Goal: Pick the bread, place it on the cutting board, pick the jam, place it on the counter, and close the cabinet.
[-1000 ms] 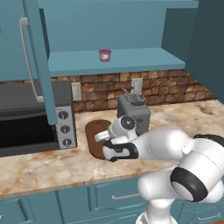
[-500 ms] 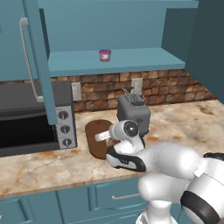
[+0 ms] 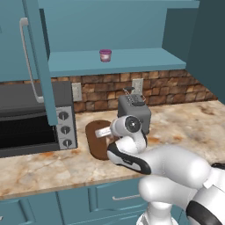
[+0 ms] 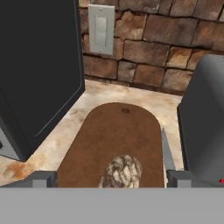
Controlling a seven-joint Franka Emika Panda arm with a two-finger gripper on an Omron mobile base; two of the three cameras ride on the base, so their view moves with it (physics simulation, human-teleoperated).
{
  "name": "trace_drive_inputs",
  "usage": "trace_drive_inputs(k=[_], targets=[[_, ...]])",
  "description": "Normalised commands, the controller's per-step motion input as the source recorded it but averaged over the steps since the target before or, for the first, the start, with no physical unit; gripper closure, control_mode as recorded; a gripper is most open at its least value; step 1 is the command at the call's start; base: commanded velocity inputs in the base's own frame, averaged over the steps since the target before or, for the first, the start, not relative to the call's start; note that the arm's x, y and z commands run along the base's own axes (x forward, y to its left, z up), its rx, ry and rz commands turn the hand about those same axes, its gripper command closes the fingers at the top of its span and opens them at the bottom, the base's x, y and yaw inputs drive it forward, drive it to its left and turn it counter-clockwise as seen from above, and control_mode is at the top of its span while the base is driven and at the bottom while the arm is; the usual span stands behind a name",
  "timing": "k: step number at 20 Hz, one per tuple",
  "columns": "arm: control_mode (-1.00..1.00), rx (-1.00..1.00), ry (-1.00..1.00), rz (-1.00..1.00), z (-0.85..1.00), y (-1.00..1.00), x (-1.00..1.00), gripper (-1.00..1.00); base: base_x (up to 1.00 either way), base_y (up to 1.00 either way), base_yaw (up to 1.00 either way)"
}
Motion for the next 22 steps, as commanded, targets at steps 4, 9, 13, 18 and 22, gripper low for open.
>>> trace_drive_inputs(k=[4, 9, 13, 18, 22], targets=[[-1.0, 0.0, 0.0, 0.0, 0.22, 0.0, -0.04, -1.0, 0.0, 0.0, 0.0], [-1.0, 0.0, 0.0, 0.0, 0.19, 0.0, -0.07, -1.0, 0.0, 0.0, 0.0], [-1.0, 0.0, 0.0, 0.0, 0.15, 0.0, -0.09, -1.0, 0.0, 0.0, 0.0], [-1.0, 0.0, 0.0, 0.0, 0.16, 0.0, -0.09, -1.0, 0.0, 0.0, 0.0], [-1.0, 0.0, 0.0, 0.0, 0.12, 0.0, -0.1, -1.0, 0.0, 0.0, 0.0]])
